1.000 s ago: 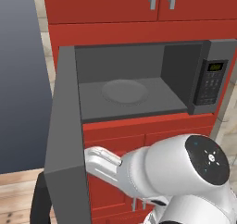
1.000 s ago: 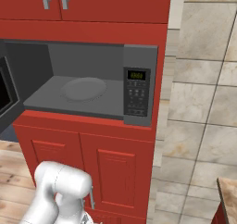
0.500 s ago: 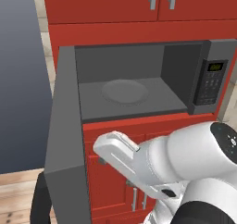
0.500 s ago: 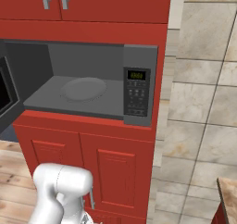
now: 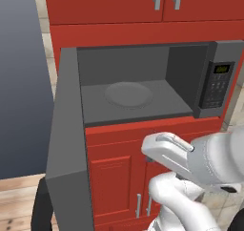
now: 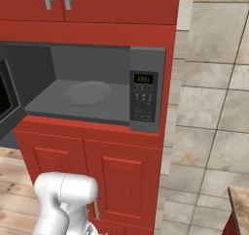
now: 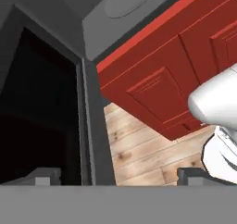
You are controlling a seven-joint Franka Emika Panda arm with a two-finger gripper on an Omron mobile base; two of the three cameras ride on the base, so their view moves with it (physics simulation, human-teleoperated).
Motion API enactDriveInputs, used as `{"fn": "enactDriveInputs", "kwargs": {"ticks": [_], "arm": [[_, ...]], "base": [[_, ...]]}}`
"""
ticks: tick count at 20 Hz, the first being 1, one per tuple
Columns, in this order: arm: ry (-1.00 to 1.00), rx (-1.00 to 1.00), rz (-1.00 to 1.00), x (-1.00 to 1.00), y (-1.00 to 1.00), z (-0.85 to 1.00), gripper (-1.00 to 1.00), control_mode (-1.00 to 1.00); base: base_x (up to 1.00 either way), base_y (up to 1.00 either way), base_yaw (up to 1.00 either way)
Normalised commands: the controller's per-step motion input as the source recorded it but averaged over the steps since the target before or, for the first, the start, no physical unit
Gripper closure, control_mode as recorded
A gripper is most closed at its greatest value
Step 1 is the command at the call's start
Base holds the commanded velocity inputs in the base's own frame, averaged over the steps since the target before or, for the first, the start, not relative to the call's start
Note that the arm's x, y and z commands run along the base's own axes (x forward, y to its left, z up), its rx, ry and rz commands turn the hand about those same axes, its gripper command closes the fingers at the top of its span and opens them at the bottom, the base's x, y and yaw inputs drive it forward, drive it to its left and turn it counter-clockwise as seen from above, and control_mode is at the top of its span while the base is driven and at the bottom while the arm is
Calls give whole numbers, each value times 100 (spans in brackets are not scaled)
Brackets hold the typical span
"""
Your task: Place the sponge inside the microwave to prepare for sanitizing.
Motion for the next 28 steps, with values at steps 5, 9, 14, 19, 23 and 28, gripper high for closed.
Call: {"fn": "enactDriveInputs", "kwargs": {"ticks": [5, 9, 14, 19, 23, 28], "arm": [[-26, -55, 0, -1, -100, 79, -100, -100], [-21, -52, 1, 3, -100, 65, -100, -100], [-7, -20, 0, 13, -100, 10, -100, -100], [11, 2, -15, 44, -100, -25, -100, -100], [27, 6, -50, 6, -100, -2, -100, -100], [23, 0, -71, 4, -100, -5, -100, -100]], "base": [[0, 0, 0], [0, 0, 0], [0, 0, 0], [0, 0, 0], [0, 0, 0], [0, 0, 0]]}}
